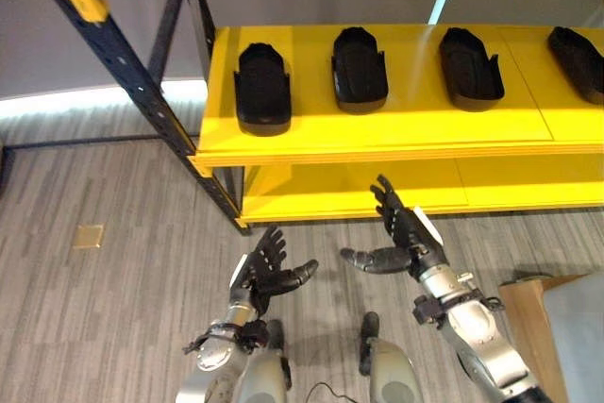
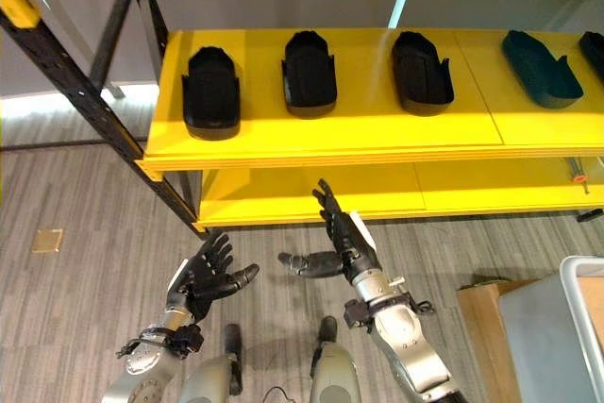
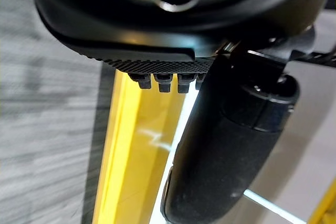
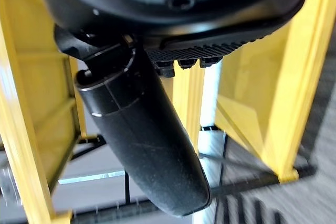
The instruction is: Move parts from the plastic box to the shelf.
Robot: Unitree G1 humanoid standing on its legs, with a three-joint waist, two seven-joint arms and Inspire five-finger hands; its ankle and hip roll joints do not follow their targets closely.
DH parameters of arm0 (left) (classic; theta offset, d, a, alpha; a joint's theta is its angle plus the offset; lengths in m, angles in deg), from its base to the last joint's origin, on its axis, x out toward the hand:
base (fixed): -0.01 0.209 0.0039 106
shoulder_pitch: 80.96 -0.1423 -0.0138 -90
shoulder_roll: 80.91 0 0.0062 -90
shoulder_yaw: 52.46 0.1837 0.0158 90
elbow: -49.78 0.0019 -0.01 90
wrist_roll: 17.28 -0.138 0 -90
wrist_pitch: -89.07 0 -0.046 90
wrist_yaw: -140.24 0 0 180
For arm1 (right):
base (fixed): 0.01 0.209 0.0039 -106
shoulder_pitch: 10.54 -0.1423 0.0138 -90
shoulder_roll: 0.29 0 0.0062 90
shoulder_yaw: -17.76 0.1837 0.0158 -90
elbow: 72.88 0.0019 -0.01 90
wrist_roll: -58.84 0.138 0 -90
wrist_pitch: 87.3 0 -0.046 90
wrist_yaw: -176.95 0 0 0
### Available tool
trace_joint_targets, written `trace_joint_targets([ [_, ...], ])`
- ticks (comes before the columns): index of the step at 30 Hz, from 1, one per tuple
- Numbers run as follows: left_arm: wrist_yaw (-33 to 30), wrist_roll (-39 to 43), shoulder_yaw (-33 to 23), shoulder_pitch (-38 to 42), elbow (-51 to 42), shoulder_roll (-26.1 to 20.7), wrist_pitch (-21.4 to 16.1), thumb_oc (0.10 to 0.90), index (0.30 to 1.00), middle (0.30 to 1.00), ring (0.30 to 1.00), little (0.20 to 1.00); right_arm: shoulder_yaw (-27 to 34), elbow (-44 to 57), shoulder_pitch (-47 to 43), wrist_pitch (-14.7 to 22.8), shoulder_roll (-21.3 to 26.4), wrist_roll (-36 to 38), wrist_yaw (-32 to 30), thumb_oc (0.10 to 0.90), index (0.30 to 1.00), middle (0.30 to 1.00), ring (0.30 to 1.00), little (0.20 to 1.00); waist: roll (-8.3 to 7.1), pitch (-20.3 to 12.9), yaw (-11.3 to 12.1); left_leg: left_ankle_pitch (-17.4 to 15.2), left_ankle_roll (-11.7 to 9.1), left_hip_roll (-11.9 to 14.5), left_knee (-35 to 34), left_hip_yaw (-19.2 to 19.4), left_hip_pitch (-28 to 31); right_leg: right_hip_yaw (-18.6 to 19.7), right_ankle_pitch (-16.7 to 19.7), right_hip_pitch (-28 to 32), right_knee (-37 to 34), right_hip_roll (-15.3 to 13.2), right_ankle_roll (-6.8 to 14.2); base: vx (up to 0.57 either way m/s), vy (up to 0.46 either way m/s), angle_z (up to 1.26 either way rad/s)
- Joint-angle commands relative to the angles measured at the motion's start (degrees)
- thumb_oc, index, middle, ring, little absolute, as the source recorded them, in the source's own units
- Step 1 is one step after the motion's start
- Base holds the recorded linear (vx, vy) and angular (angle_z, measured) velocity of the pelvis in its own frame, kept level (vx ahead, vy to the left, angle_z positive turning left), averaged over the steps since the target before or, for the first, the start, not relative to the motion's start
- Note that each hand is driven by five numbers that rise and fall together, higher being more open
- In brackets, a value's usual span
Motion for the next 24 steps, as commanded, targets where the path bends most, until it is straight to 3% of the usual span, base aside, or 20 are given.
trace_joint_targets([
  [1,-1.6,-2.3,-2.0,4.1,-6.8,-1.2,-6.0,0.9,1.0,1.0,1.0,1.0,2.5,4.6,-4.1,7.2,-0.7,1.8,-1.8,0.9,1.0,1.0,1.0,1.0,-0.39,-4.7,-0.7,-4.7,-1.4,4.1,-1.0,-0.8,8.3,0.3,4.0,-4.2,-0.1,-2.5,5.4,0.1,-0.078,0.07],
  [12,-3.5,-3.5,-1.6,6.3,-5.8,-0.8,-6.5,0.9,1.0,1.0,1.0,1.0,3.2,2.8,-5.3,7.9,-1.7,0.6,-3.7,0.9,1.0,1.0,1.0,1.0,1.67,-4.7,-1.2,0.6,-2.5,7.0,-9.4,-0.7,8.8,-1.5,1.8,-8.0,3.2,-2.3,4.7,0.04,-0.055,0.07],
  [15,-3.7,-3.4,-1.7,6.8,-5.2,-0.4,-6.7,0.9,1.0,1.0,1.0,1.0,3.4,2.6,-5.2,8.0,-1.5,0.2,-3.9,0.9,1.0,1.0,1.0,1.0,1.79,-4.7,-1.3,0.2,-2.6,7.1,-8.3,-0.4,8.3,-1.5,1.6,-7.8,3.1,-2.1,4.2,0.02,-0.058,0.16],
  [17,-3.6,-3.1,-1.9,6.8,-5.2,-0.1,-7.0,0.9,1.0,1.0,1.0,1.0,3.4,2.6,-5.1,8.3,-1.0,-0.2,-4.0,0.9,1.0,1.0,1.0,1.0,1.78,-4.5,-1.2,1.4,-3.2,7.1,-2.2,-0.4,5.4,-1.4,1.4,-5.7,0.5,-1.3,3.2,0.01,-0.131,0.09],
  [18,-3.4,-2.5,-2.0,6.5,-5.9,0.1,-7.3,0.9,1.0,1.0,1.0,1.0,3.1,2.9,-5.5,8.7,-0.3,-0.4,-4.1,0.9,1.0,1.0,1.0,1.0,1.44,-3.3,-0.2,5.0,-3.6,6.2,7.5,-2.6,0.6,-0.8,1.1,-2.9,-2.3,-0.1,1.5,-0.03,-0.169,0.12],
  [20,-3.2,-3.1,-1.6,7.0,-6.1,-0.2,-7.4,0.9,1.0,1.0,1.0,1.0,2.9,3.1,-6.2,8.9,0.2,-0.2,-3.7,0.9,1.0,1.0,1.0,1.0,0.21,-2.1,1.0,6.1,-3.7,2.2,15.2,-6.4,-3.4,-0.6,1.6,-0.8,-4.8,-0.1,0.4,-0.04,-0.128,0.03],
  [23,-3.0,-4.2,-1.0,7.4,-6.5,-0.6,-7.2,0.9,1.0,1.0,1.0,1.0,2.7,3.1,-6.6,9.0,0.5,-0.4,-3.7,0.9,1.0,1.0,1.0,1.0,-0.2,-1.7,1.5,5.8,-3.1,2.6,10.2,-5.5,-7.0,-1.1,1.0,0.9,-6.6,0.0,0.5,0.04,0.023,-0.04],
  [24,-3.4,-4.8,-1.0,7.4,-6.5,-0.9,-7.2,0.9,1.0,1.0,1.0,1.0,2.4,2.8,-7.3,9.1,0.7,-0.4,-4.1,0.9,1.0,1.0,1.0,1.0,0.49,-2.1,1.9,8.3,-2.8,6.6,-0.3,-5.0,-8.1,-0.6,0.7,1.2,-6.6,0.7,1.8,0.12,0.118,0.17],
])
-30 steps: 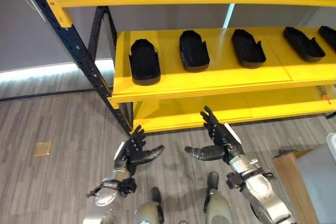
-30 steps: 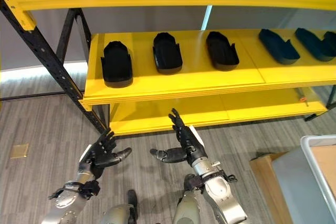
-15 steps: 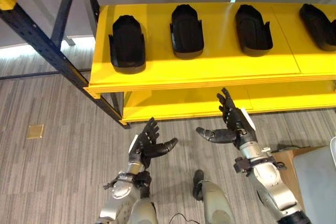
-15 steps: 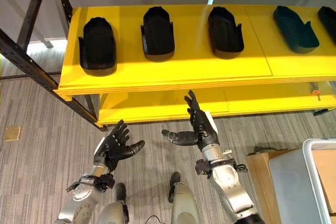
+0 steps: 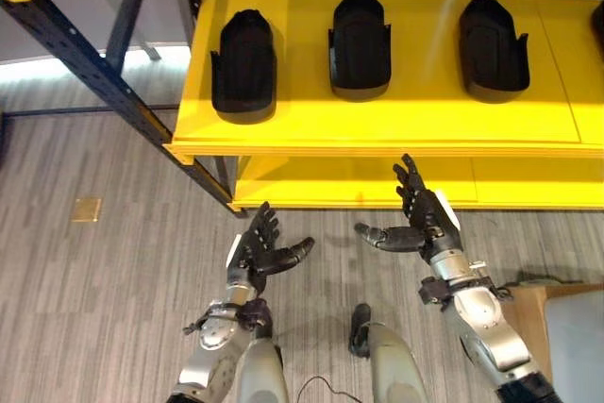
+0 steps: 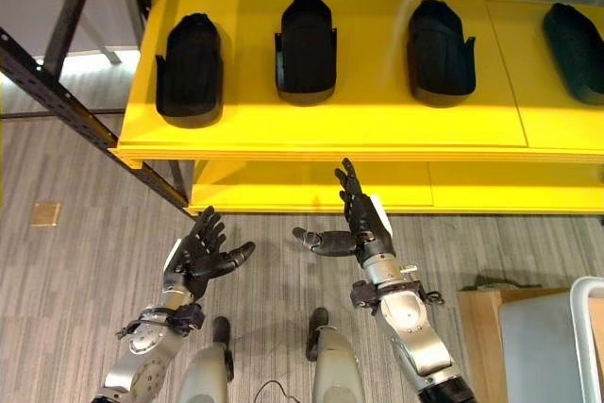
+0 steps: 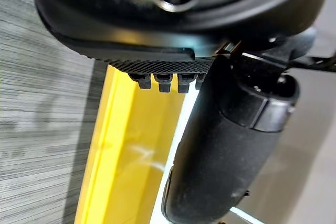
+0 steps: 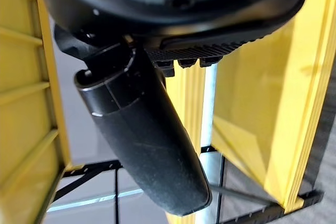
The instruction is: Move parts from the plastic box to the shelf.
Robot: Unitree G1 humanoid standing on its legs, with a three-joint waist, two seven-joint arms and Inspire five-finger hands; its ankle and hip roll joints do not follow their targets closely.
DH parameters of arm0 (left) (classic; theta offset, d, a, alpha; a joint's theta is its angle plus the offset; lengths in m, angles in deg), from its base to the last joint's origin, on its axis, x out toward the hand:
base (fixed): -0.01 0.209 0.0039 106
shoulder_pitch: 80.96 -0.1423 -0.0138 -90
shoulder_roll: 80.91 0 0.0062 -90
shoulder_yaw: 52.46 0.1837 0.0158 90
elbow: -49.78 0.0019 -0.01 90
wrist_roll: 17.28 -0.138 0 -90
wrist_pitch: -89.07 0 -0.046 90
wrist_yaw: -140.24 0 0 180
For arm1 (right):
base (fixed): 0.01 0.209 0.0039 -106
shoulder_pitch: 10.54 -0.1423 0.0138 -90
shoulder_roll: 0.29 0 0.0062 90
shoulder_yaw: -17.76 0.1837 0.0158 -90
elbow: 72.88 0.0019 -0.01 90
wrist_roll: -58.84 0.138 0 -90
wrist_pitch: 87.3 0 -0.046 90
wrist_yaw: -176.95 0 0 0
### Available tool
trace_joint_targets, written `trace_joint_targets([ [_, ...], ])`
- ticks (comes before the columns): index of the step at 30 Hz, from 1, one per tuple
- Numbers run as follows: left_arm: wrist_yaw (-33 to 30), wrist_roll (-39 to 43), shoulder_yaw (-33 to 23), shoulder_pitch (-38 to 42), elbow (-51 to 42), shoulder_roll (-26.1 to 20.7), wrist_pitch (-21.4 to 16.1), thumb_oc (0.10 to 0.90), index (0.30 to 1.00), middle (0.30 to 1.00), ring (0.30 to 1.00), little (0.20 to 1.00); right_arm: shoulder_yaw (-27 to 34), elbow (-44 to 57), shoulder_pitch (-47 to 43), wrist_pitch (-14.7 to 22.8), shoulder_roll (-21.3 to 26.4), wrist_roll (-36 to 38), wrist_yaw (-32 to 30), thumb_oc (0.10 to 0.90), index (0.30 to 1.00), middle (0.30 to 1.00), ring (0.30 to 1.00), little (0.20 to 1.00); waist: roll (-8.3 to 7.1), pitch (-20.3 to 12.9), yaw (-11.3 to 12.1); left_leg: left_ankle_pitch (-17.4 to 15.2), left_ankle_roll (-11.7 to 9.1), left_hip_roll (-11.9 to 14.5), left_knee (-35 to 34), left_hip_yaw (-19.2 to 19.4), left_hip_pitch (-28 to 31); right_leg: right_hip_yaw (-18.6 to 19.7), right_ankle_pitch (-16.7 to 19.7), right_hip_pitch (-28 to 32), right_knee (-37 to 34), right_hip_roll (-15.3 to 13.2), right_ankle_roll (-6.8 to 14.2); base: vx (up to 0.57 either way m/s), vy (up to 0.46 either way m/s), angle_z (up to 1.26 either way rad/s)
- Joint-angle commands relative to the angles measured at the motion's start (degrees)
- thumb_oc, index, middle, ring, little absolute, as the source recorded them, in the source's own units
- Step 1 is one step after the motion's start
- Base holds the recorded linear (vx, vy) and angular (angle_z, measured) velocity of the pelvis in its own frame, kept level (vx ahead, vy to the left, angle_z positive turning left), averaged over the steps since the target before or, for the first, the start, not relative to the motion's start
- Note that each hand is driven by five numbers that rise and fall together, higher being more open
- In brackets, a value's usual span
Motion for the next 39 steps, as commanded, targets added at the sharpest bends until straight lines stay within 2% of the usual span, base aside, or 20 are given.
trace_joint_targets([
  [1,1.3,-3.3,-1.1,1.9,-6.5,-0.9,-5.4,0.9,1.0,1.0,1.0,1.0,1.0,5.0,-4.8,8.1,0.8,-1.1,-0.5,0.9,1.0,1.0,1.0,1.0,-1.15,-1.7,-1.1,-2.7,0.2,5.4,-11.2,3.4,2.9,3.8,7.1,4.7,-12.2,-1.0,8.0,0.12,0.181,0.32],
  [3,0.4,-5.3,-2.2,1.9,-6.2,-2.2,-5.8,0.9,1.0,1.0,1.0,1.0,1.5,5.1,-4.3,8.0,0.5,-1.0,-1.0,0.9,1.0,1.0,1.0,1.0,-0.38,-1.9,-0.8,1.2,-0.8,9.0,-18.1,6.2,4.9,4.6,6.5,5.1,-10.9,-1.0,9.3,0.11,0.203,0.08],
  [4,-0.4,-6.5,-2.6,1.8,-5.8,-2.3,-5.9,0.9,1.0,1.0,1.0,1.0,1.2,4.9,-4.3,8.1,0.1,-1.0,-0.8,0.9,1.0,1.0,1.0,1.0,-0.19,-1.9,-0.5,-0.1,-0.5,8.5,-17.7,5.9,6.0,5.2,6.5,4.9,-10.1,-1.2,9.8,0.09,0.385,-0.76],
  [5,-2.7,-14.2,-2.3,5.2,-4.7,-4.0,-6.5,0.9,1.0,1.0,1.0,1.0,0.9,4.9,-4.6,8.1,-0.8,0.3,0.1,0.9,1.0,1.0,1.0,1.0,-0.19,-1.8,-1.4,-2.6,-0.3,6.6,-16.8,8.5,7.0,6.0,7.4,4.3,-9.2,-3.0,11.1,0.03,0.334,-0.88],
  [8,-5.2,-19.5,-1.6,8.5,-3.4,-5.5,-7.1,0.9,1.0,1.0,1.0,1.0,-0.5,4.5,-5.6,7.7,-1.4,0.8,0.8,0.9,1.0,1.0,1.0,1.0,-0.85,-1.7,-1.6,-4.2,0.3,5.0,-15.7,10.1,7.5,7.2,8.2,4.0,-9.4,-4.5,11.8,0.04,0.226,-0.39],
  [10,-7.1,-21.9,-1.5,10.7,-2.5,-6.3,-7.2,0.9,1.0,1.0,1.0,1.0,-1.1,4.4,-6.0,7.7,-1.6,1.6,1.0,0.9,1.0,1.0,1.0,1.0,-1.09,-1.6,-1.8,-4.3,0.4,4.4,-15.8,11.1,7.6,7.3,8.5,4.2,-10.2,-5.1,12.1,0.03,0.108,-0.16],
  [14,-12.6,-33.5,-0.6,14.8,-0.2,-8.2,-5.9,0.9,1.0,1.0,1.0,1.0,-1.8,4.2,-7.0,7.8,-1.6,2.0,0.9,0.9,1.0,1.0,1.0,1.0,-1.64,-1.5,-2.5,-4.6,0.4,4.1,-15.6,11.7,7.4,7.1,9.1,4.0,-11.1,-6.0,12.5,0.02,0.057,-0.01],
  [15,-12.7,-33.7,-0.5,14.9,-0.2,-8.2,-5.9,0.9,1.0,1.0,1.0,1.0,-1.8,4.2,-7.1,7.8,-1.6,2.0,0.9,0.9,1.0,1.0,1.0,1.0,-1.66,-1.5,-2.4,-4.6,0.4,4.1,-15.6,11.7,7.4,7.2,9.1,4.0,-11.2,-6.0,12.5,0.02,0.043,0.08],
  [17,-16.0,-43.7,-0.4,17.7,0.6,-10.3,-4.6,0.9,1.0,1.0,1.0,1.0,-2.0,4.0,-7.7,8.3,-1.1,1.9,1.0,0.9,1.0,1.0,1.0,1.0,-1.95,-1.3,-2.9,-4.7,0.3,4.1,-15.8,12.1,7.3,7.1,9.5,3.8,-11.6,-6.2,12.9,0.02,0.038,0.01],
  [22,-23.7,-57.4,-1.0,21.1,1.6,-13.7,-2.6,0.9,1.0,1.0,1.0,1.0,-1.4,4.0,-7.8,9.5,-0.1,2.7,1.0,0.9,1.0,1.0,1.0,1.0,-2.4,-0.7,-3.4,-4.3,0.0,4.6,-16.2,12.3,7.0,7.1,9.9,2.9,-12.2,-6.2,13.2,0.0,0.011,-0.11],
  [30,-29.4,-67.7,-0.9,28.0,7.0,-16.7,2.8,0.9,1.0,1.0,1.0,1.0,-1.7,3.9,-8.0,9.9,0.8,3.9,1.7,0.9,1.0,1.0,1.0,1.0,-3.08,-0.1,-4.4,-3.5,-0.6,5.4,-17.3,12.3,6.5,6.9,10.6,1.9,-13.1,-5.7,13.4,0.0,0.003,-0.03],
  [39,-30.9,-70.4,0.1,32.2,13.4,-16.7,5.7,0.9,1.0,1.0,1.0,1.0,-1.9,4.5,-7.3,10.2,1.2,4.4,2.7,0.9,1.0,1.0,1.0,1.0,-3.68,0.5,-5.5,-3.6,-0.7,5.6,-17.3,12.6,6.2,7.3,11.2,1.0,-13.4,-5.6,13.6,0.0,0.0,0.0],
])
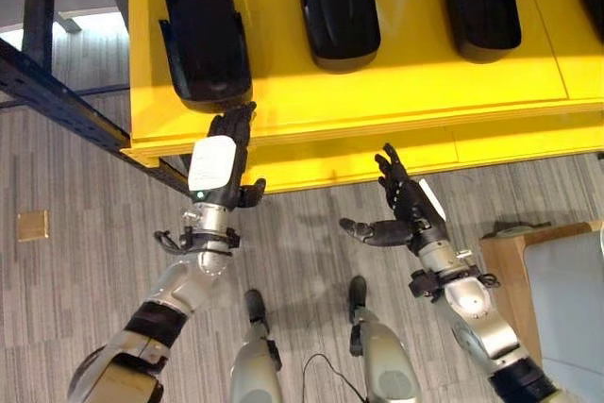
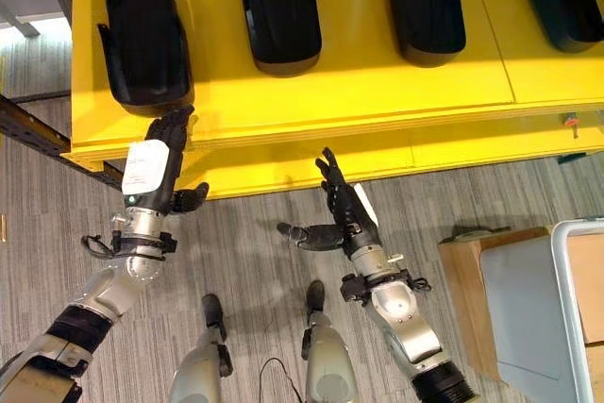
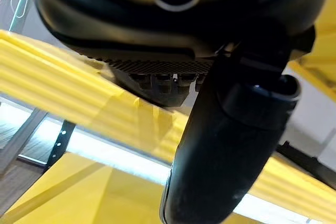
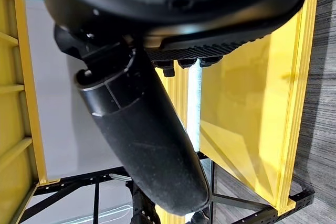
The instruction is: Move parts from the plastic box to the shelf.
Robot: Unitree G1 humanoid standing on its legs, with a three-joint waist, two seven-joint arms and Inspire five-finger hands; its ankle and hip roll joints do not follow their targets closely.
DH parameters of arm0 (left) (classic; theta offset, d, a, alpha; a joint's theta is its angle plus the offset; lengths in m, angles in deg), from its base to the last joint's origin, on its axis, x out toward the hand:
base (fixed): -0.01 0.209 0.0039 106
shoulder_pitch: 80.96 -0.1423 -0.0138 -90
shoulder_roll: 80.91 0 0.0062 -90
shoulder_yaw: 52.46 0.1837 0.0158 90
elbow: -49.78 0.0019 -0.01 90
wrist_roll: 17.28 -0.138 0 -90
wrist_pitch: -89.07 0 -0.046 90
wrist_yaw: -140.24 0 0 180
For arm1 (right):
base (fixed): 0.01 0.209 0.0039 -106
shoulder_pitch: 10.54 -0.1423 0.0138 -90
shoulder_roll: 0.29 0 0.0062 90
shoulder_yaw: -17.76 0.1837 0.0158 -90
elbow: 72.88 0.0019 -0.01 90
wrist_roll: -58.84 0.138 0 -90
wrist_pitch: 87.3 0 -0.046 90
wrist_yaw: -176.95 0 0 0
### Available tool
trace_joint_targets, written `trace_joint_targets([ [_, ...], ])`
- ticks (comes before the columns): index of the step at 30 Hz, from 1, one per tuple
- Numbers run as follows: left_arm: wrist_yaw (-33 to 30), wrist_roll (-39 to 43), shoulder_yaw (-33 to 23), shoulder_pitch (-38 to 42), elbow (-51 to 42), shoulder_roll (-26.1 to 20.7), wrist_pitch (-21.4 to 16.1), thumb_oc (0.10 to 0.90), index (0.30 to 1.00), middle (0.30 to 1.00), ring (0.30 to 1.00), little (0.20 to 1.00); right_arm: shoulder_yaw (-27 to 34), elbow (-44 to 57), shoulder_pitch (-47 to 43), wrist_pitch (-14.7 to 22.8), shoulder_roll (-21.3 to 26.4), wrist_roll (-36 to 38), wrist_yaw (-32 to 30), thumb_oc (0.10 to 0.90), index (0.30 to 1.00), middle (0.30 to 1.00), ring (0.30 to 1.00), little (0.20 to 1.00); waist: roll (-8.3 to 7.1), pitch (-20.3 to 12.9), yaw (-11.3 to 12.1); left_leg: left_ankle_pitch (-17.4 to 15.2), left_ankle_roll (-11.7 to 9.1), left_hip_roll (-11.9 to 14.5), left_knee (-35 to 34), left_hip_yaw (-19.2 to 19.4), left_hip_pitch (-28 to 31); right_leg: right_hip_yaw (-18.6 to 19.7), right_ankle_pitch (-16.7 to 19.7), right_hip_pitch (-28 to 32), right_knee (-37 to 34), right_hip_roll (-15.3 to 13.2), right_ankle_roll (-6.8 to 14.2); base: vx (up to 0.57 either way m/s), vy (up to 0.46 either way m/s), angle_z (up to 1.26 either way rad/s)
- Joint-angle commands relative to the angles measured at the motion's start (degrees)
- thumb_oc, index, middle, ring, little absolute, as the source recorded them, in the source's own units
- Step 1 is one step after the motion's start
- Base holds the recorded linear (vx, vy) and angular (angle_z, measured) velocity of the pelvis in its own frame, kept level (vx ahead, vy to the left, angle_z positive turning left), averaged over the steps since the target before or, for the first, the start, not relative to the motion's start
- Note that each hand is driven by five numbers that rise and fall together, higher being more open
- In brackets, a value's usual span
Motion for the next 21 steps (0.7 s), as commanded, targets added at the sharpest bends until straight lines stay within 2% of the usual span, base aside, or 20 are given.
trace_joint_targets([
  [1,-5.5,-3.1,-0.5,6.2,-0.1,-2.6,-0.8,0.9,1.0,1.0,1.0,1.0,2.1,6.8,-2.8,7.2,0.8,2.0,1.2,0.9,1.0,1.0,1.0,1.0,-1.3,-3.7,0.0,-2.4,-2.4,4.4,4.2,-1.9,-0.1,1.2,-1.1,-2.3,5.3,-5.5,5.2,0.0,0.0,0.0],
  [21,-5.8,-1.4,-0.5,8.3,5.8,-2.6,1.0,0.9,1.0,1.0,1.0,1.0,2.4,7.8,-1.5,7.2,1.5,2.5,1.9,0.9,1.0,1.0,1.0,1.0,-2.28,-2.9,-0.6,-2.7,-2.4,4.2,5.4,-2.4,-1.4,1.0,-0.7,-2.8,5.3,-5.6,5.3,0.0,0.0,0.0],
])
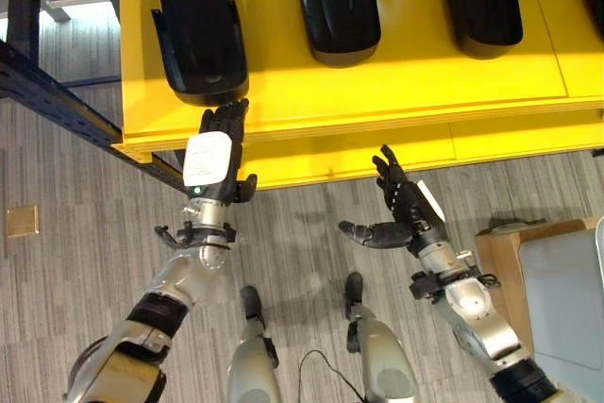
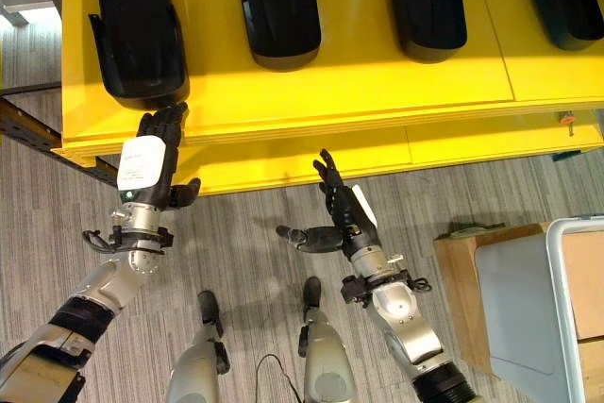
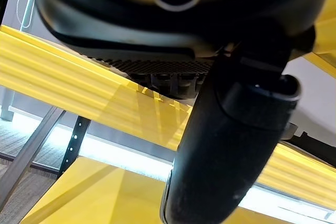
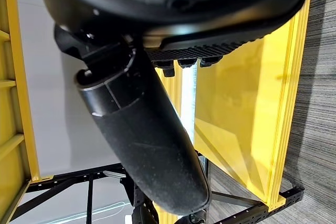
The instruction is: Move parts from the plastic box to the shelf.
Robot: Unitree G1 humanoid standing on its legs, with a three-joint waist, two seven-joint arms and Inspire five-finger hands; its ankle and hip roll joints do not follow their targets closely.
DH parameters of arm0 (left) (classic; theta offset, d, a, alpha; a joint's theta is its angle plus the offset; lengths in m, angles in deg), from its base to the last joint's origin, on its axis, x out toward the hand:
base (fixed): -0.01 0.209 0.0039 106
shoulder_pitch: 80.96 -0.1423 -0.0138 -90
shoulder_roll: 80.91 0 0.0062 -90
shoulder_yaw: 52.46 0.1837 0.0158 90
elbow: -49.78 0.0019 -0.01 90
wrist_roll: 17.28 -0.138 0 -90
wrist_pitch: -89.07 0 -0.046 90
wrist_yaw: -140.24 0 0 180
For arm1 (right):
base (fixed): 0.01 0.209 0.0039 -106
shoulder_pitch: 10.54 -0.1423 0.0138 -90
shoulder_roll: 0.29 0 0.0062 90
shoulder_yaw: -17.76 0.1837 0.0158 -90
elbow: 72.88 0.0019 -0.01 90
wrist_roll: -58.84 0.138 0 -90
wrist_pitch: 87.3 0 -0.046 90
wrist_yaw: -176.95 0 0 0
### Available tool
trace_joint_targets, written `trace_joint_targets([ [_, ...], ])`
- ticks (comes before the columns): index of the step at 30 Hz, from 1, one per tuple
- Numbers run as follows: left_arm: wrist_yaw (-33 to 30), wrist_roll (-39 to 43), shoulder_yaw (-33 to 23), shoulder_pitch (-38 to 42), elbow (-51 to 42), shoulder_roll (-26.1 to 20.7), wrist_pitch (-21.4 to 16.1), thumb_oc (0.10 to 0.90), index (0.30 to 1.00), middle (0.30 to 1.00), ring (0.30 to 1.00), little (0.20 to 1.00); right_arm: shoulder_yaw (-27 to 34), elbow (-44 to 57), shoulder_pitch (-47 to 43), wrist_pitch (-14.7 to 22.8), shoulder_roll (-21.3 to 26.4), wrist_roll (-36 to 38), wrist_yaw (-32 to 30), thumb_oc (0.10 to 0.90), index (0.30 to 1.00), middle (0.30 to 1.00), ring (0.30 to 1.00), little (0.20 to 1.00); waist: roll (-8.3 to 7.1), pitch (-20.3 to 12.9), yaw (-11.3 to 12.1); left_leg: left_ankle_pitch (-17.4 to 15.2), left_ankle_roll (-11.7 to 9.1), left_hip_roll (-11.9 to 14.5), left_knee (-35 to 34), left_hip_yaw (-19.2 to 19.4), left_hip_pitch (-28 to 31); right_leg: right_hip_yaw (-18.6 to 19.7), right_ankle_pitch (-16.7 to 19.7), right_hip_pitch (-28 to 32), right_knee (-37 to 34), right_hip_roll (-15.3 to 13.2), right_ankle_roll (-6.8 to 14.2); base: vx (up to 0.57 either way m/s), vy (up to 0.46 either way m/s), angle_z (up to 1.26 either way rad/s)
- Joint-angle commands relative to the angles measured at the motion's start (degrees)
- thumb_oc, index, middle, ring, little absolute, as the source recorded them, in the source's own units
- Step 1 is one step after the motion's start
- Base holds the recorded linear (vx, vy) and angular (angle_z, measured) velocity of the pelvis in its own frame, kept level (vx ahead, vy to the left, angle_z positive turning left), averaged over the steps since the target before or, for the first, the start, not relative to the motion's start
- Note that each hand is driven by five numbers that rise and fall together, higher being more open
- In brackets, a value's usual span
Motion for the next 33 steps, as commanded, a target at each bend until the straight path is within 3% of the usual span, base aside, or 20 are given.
trace_joint_targets([
  [1,-3.7,0.6,-1.5,4.8,1.4,-2.6,-0.2,0.9,1.0,1.0,1.0,1.0,2.4,7.8,-1.7,7.0,1.4,2.6,0.7,0.9,1.0,1.0,1.0,1.0,-1.48,-3.5,-0.5,-2.8,-2.3,4.1,5.4,-2.3,-1.1,1.1,-0.7,-2.4,5.3,-5.7,5.3,0.0,0.0,0.0],
  [33,-4.4,6.9,-0.8,12.2,13.1,-6.6,0.8,0.9,1.0,1.0,1.0,1.0,1.5,9.3,0.0,7.3,3.0,3.5,1.9,0.9,1.0,1.0,1.0,1.0,-2.81,-2.5,-1.2,-3.7,-2.2,3.6,8.4,-3.4,-4.4,0.9,-0.2,-3.5,5.6,-6.1,5.5,0.0,0.002,0.01],
])
